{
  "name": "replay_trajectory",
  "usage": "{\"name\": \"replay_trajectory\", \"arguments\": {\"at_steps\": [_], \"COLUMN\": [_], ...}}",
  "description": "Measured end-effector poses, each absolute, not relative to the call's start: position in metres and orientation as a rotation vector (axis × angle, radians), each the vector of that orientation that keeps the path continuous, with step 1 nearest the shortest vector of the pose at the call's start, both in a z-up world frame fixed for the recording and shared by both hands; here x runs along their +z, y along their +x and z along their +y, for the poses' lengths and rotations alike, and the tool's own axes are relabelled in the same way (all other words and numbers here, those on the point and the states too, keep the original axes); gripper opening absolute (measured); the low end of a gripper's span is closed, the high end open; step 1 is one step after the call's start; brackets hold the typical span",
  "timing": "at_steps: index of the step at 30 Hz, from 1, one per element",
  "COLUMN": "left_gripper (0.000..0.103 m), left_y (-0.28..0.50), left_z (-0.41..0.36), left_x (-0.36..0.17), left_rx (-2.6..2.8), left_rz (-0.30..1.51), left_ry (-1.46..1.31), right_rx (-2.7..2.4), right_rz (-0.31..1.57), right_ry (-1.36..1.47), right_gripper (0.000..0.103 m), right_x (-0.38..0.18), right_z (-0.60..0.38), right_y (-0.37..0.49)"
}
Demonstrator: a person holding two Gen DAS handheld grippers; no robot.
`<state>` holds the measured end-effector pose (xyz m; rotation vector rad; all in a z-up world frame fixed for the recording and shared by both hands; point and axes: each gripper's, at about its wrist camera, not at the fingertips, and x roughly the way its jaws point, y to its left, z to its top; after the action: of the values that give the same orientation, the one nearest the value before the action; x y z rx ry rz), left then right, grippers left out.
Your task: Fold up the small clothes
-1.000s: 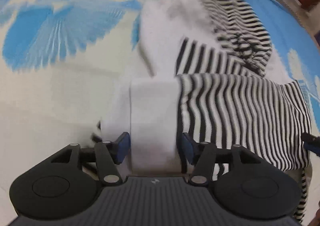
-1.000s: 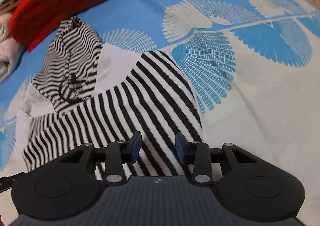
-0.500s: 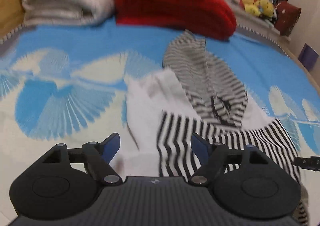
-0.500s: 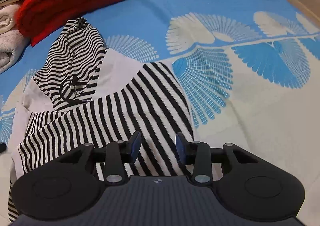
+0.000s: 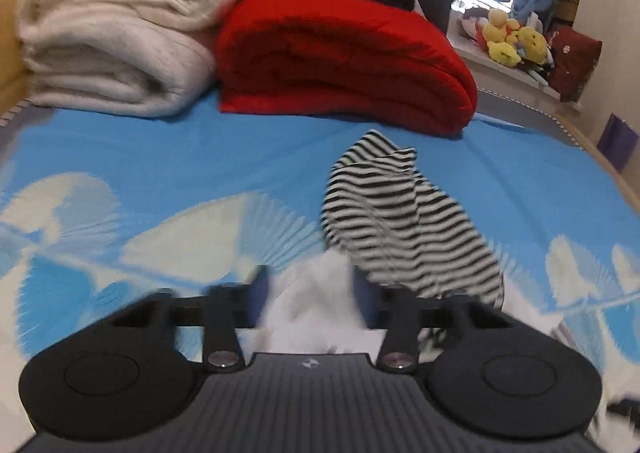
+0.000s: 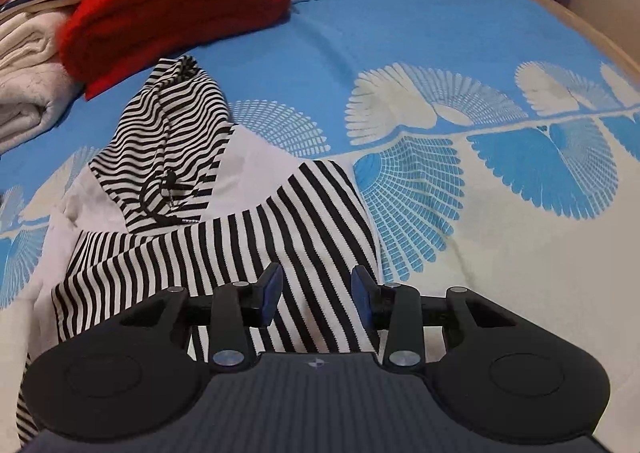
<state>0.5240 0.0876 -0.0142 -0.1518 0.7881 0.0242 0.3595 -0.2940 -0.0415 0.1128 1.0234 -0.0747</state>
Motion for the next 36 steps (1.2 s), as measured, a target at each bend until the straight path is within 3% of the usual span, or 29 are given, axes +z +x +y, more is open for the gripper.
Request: {"name": "replay_trajectory", "arguments": {"at_steps": [1, 6, 9, 11, 14, 21, 23, 24, 25, 26, 32, 36], "left_gripper": [0.011, 0.011, 0.013, 0.02, 0.04, 0.059, 0.057, 0.048, 0.016, 0.006, 0.003, 0.003], "left_y": [0.546, 0.648, 0.694, 0.721, 0.752, 0.803, 0.808, 0.81, 0.811, 0.811, 0.757, 0.655], "left_z": [0.086, 0.08, 0.086, 0.087, 0.082, 0.081, 0.078, 0.075, 0.071, 0.068, 0.041, 0.023], "left_x": [-0.019, -0.053, -0.071, -0.083, -0.094, -0.127, -0.137, -0.141, -0.142, -0.141, -0.078, -0.021], "left_rx": [0.017, 0.009, 0.039, 0.055, 0.096, 0.152, 0.149, 0.13, 0.105, 0.081, -0.113, -0.371], "left_rz": [0.797, 0.813, 0.823, 0.832, 0.823, 0.903, 0.937, 0.952, 0.964, 0.974, 0.835, 0.732], "left_ry": [-0.154, -0.139, -0.252, -0.309, -0.302, -0.36, -0.355, -0.34, -0.317, -0.29, -0.138, -0.011], "right_rx": [-0.072, -0.08, -0.098, -0.106, -0.112, -0.134, -0.133, -0.133, -0.136, -0.139, -0.162, -0.152], "right_rz": [1.02, 1.015, 1.026, 1.029, 1.019, 1.025, 1.032, 1.034, 1.035, 1.034, 1.014, 0.98], "right_ry": [0.114, 0.114, 0.114, 0.122, 0.136, 0.149, 0.143, 0.139, 0.136, 0.135, 0.162, 0.195], "right_gripper": [0.04, 0.039, 0.033, 0.02, 0.011, 0.01, 0.01, 0.01, 0.01, 0.01, 0.01, 0.01], "right_x": [-0.041, -0.043, -0.046, -0.047, -0.046, -0.05, -0.051, -0.051, -0.051, -0.051, -0.042, -0.03], "right_z": [-0.295, -0.301, -0.304, -0.306, -0.309, -0.312, -0.313, -0.314, -0.315, -0.316, -0.32, -0.32], "right_y": [0.359, 0.359, 0.362, 0.363, 0.366, 0.37, 0.369, 0.369, 0.369, 0.369, 0.37, 0.366]}}
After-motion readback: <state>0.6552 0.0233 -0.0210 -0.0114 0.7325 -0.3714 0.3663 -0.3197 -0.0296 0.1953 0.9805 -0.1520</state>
